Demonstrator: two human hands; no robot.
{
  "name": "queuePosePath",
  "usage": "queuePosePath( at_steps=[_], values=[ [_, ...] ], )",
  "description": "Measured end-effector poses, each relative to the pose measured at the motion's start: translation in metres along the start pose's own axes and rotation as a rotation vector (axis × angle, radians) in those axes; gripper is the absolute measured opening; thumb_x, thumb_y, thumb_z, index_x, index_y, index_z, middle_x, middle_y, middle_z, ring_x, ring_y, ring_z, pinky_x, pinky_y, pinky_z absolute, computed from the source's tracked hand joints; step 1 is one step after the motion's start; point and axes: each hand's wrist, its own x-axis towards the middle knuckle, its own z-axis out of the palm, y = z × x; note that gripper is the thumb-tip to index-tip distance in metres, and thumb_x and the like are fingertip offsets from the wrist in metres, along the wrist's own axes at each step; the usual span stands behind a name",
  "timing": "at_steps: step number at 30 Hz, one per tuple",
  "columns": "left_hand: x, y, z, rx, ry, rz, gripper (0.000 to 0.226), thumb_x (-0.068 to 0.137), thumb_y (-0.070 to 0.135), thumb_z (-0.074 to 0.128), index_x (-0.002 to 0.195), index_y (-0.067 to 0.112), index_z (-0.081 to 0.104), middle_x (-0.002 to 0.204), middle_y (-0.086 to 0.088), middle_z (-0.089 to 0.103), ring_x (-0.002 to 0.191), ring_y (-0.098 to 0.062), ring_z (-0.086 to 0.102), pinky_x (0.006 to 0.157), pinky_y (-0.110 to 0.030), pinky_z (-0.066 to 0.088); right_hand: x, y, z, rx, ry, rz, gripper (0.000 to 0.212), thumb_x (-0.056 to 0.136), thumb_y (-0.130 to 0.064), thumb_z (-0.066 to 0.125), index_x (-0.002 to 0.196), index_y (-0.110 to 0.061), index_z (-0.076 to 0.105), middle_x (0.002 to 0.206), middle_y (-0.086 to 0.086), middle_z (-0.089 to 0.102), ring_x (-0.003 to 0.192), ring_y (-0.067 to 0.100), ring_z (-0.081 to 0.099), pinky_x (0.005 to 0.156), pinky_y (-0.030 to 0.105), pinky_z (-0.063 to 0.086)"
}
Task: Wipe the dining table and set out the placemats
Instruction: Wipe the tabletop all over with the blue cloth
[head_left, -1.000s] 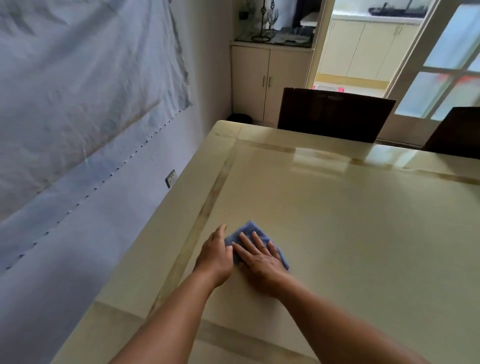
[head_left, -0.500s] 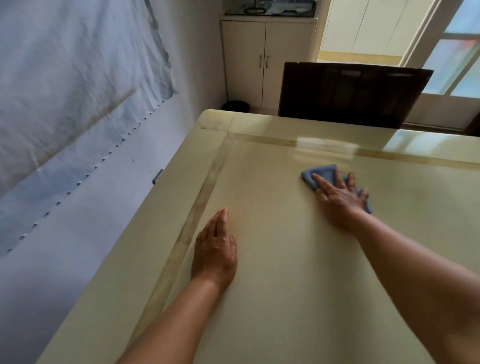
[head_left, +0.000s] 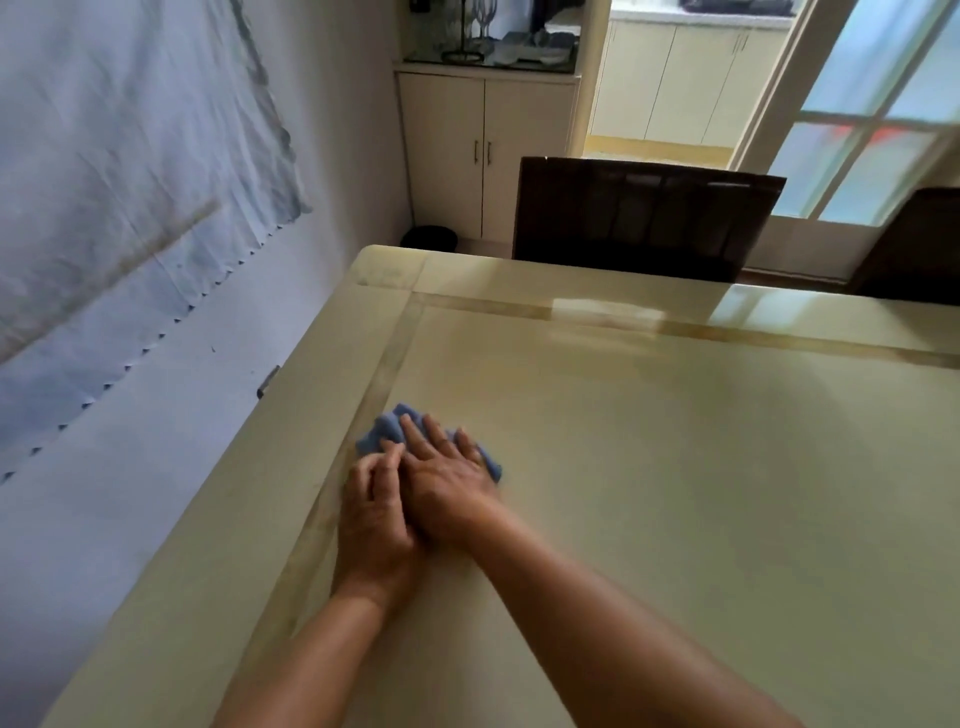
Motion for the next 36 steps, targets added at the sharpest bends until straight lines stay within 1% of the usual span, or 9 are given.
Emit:
queuePosePath(
  at_steps=[4,7,13,19,22,25,29,33,36],
  values=[
    [0.005,0.001,0.000,0.025,0.035,-0.030,0.046,0.085,0.011,0.037,0.128,0.000,0.049,0.121,-0.024,0.051,0.112,-0.035,0.047,0.098,-0.032,0.034,0.011,0.010,-0.007,-0.028,-0.070,-0.122,0.052,0.097,-0.045,0.033,0.147,-0.035,0.021,0.159,-0.006,-0.003,0.146,0.016,-0.009,0.115,0.040,-0.008],
    [0.023,0.010,0.009,0.077,0.031,0.003,0.042,0.087,0.003,0.039,0.128,0.002,0.050,0.122,-0.021,0.050,0.112,-0.032,0.046,0.099,-0.035,0.035,0.030,0.033,-0.025,-0.055,-0.054,-0.132,0.048,0.099,-0.039,0.032,0.146,-0.036,0.023,0.160,-0.005,0.000,0.146,0.018,-0.005,0.116,0.043,-0.002],
    [0.058,0.021,0.031,0.148,0.028,0.079,0.044,0.084,0.003,0.045,0.128,0.009,0.048,0.124,-0.013,0.047,0.110,-0.029,0.045,0.098,-0.028,0.029,0.061,0.105,-0.066,-0.054,0.105,0.187,0.049,0.100,-0.033,0.024,0.149,-0.033,0.017,0.160,-0.004,-0.003,0.146,0.019,-0.004,0.115,0.042,0.000],
    [0.090,0.020,0.043,0.168,0.035,0.135,0.043,0.087,0.007,0.042,0.130,0.012,0.046,0.126,-0.010,0.044,0.111,-0.026,0.042,0.096,-0.026,0.027,0.037,0.201,-0.101,-0.005,0.272,0.620,0.052,0.100,-0.040,0.019,0.150,-0.028,0.012,0.159,0.002,-0.009,0.146,0.023,-0.006,0.116,0.044,0.000],
    [0.092,0.014,0.047,0.120,0.041,0.132,0.041,0.088,0.006,0.042,0.129,0.012,0.046,0.125,-0.010,0.045,0.112,-0.026,0.042,0.096,-0.025,0.027,0.038,0.220,-0.105,0.028,0.361,0.796,0.051,0.100,-0.035,0.016,0.151,-0.027,0.011,0.159,0.002,-0.011,0.146,0.025,-0.006,0.116,0.046,0.000],
    [0.091,0.011,0.053,0.090,0.056,0.147,0.041,0.088,0.005,0.041,0.128,0.013,0.046,0.125,-0.008,0.047,0.115,-0.024,0.043,0.099,-0.028,0.030,0.058,0.215,-0.107,0.018,0.354,0.885,0.053,0.099,-0.026,0.017,0.151,-0.025,0.009,0.159,0.002,-0.011,0.146,0.025,-0.006,0.116,0.046,0.001],
    [0.092,0.011,0.057,0.107,0.058,0.162,0.042,0.088,0.006,0.041,0.129,0.014,0.044,0.126,-0.007,0.045,0.115,-0.024,0.042,0.101,-0.030,0.030,0.092,0.191,-0.104,-0.023,0.313,0.744,0.052,0.098,-0.027,0.017,0.150,-0.027,0.011,0.159,-0.001,-0.009,0.146,0.023,-0.008,0.117,0.045,0.000],
    [0.093,0.011,0.056,0.131,0.027,0.129,0.042,0.088,0.005,0.039,0.129,0.013,0.042,0.130,-0.009,0.042,0.120,-0.025,0.038,0.104,-0.032,0.028,0.128,0.126,-0.082,-0.024,0.278,0.389,0.049,0.101,-0.042,0.011,0.149,-0.035,0.009,0.159,-0.010,-0.006,0.146,0.016,-0.002,0.117,0.042,0.006],
    [0.096,0.010,0.055,0.120,-0.002,0.075,0.041,0.091,0.007,0.033,0.131,0.015,0.037,0.131,-0.007,0.037,0.122,-0.022,0.034,0.104,-0.033,0.029,0.140,0.079,-0.065,-0.082,0.176,0.087,0.051,0.099,-0.044,0.027,0.148,-0.030,0.020,0.159,-0.004,0.004,0.146,0.022,0.006,0.116,0.047,0.008]
  ],
)
